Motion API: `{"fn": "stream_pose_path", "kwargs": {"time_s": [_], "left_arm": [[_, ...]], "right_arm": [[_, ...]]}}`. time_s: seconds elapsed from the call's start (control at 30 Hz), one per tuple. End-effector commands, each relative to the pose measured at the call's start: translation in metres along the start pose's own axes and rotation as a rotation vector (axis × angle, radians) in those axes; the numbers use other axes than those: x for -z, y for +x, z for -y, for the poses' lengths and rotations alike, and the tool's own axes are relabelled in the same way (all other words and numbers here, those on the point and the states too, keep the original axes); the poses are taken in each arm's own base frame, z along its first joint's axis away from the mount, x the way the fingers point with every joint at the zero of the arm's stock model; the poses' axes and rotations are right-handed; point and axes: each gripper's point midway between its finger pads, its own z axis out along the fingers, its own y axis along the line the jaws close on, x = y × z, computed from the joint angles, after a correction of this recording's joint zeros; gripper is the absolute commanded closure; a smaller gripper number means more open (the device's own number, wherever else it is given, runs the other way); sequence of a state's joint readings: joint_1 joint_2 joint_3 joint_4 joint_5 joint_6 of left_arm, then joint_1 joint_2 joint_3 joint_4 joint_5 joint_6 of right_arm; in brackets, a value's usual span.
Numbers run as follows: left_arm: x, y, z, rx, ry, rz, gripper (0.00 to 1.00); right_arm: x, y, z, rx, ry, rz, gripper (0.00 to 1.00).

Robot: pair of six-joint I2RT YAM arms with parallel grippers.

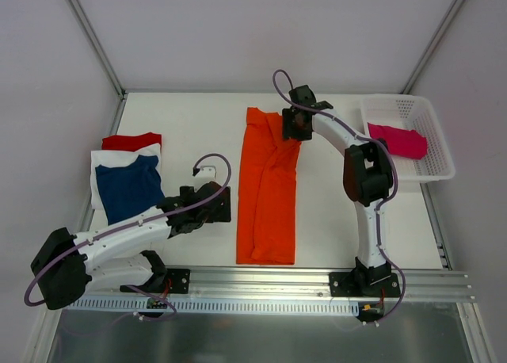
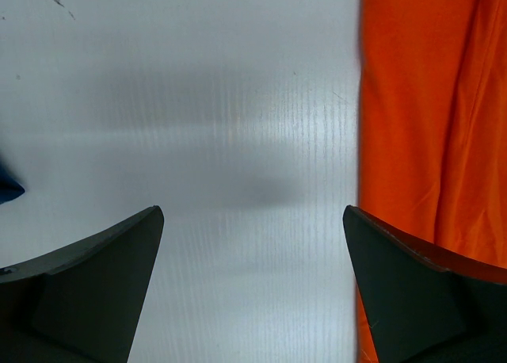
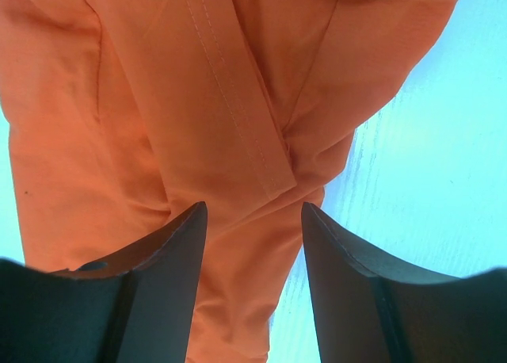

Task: Fold and stack the t-shirts
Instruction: Fold the tshirt

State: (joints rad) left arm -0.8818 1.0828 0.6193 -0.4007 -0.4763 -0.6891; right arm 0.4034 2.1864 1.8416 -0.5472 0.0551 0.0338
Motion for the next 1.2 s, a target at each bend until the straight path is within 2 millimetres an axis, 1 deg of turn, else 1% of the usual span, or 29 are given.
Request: {"fn": "stream_pose_path", "kwargs": {"time_s": [0.0, 0.13, 0.33, 0.43, 0.47, 0.5, 0.53, 0.63, 0.73, 0.9, 0.97, 1.1, 1.17], "left_arm": [[0.001, -0.001, -0.003, 0.034, 0.005, 0.008, 0.01], [0.002, -0.001, -0.004, 0.036, 0.009, 0.012, 0.01], [0.002, 0.000, -0.009, 0.047, 0.004, 0.016, 0.01], [0.002, 0.001, -0.010, 0.053, 0.002, 0.016, 0.01], [0.001, 0.002, -0.011, 0.054, 0.001, 0.012, 0.01], [0.000, 0.004, -0.011, 0.054, 0.000, 0.006, 0.01], [0.000, 0.004, -0.011, 0.056, -0.001, 0.002, 0.01], [-0.001, 0.007, -0.009, 0.059, 0.002, -0.013, 0.01], [-0.003, 0.010, -0.009, 0.059, -0.002, -0.025, 0.01], [-0.005, 0.012, -0.006, 0.063, 0.001, -0.043, 0.01], [-0.006, 0.013, -0.004, 0.066, 0.006, -0.047, 0.01], [-0.007, 0.015, 0.000, 0.075, 0.018, -0.060, 0.01], [-0.008, 0.015, 0.001, 0.076, 0.021, -0.065, 0.01]], "right_arm": [[-0.006, -0.008, -0.001, -0.007, 0.005, 0.019, 0.45], [-0.012, -0.003, 0.000, -0.012, 0.012, 0.003, 0.46], [-0.018, -0.005, 0.001, -0.013, 0.018, 0.003, 0.47], [-0.019, -0.006, 0.000, -0.019, 0.010, 0.004, 0.55], [-0.020, -0.006, 0.000, -0.021, 0.009, 0.002, 0.62], [-0.021, -0.006, 0.000, -0.021, 0.009, 0.000, 0.65], [-0.021, -0.006, 0.000, -0.022, 0.007, 0.001, 0.71], [-0.021, -0.005, -0.002, -0.022, -0.001, -0.003, 0.72], [-0.016, -0.008, -0.002, -0.019, -0.004, 0.004, 0.71], [-0.005, -0.014, -0.008, -0.007, -0.022, 0.019, 0.72], [-0.001, -0.015, -0.012, 0.009, -0.027, 0.026, 0.74], [0.015, -0.021, -0.021, 0.032, -0.037, 0.053, 0.79], [0.020, -0.021, -0.027, 0.047, -0.046, 0.057, 0.80]]}}
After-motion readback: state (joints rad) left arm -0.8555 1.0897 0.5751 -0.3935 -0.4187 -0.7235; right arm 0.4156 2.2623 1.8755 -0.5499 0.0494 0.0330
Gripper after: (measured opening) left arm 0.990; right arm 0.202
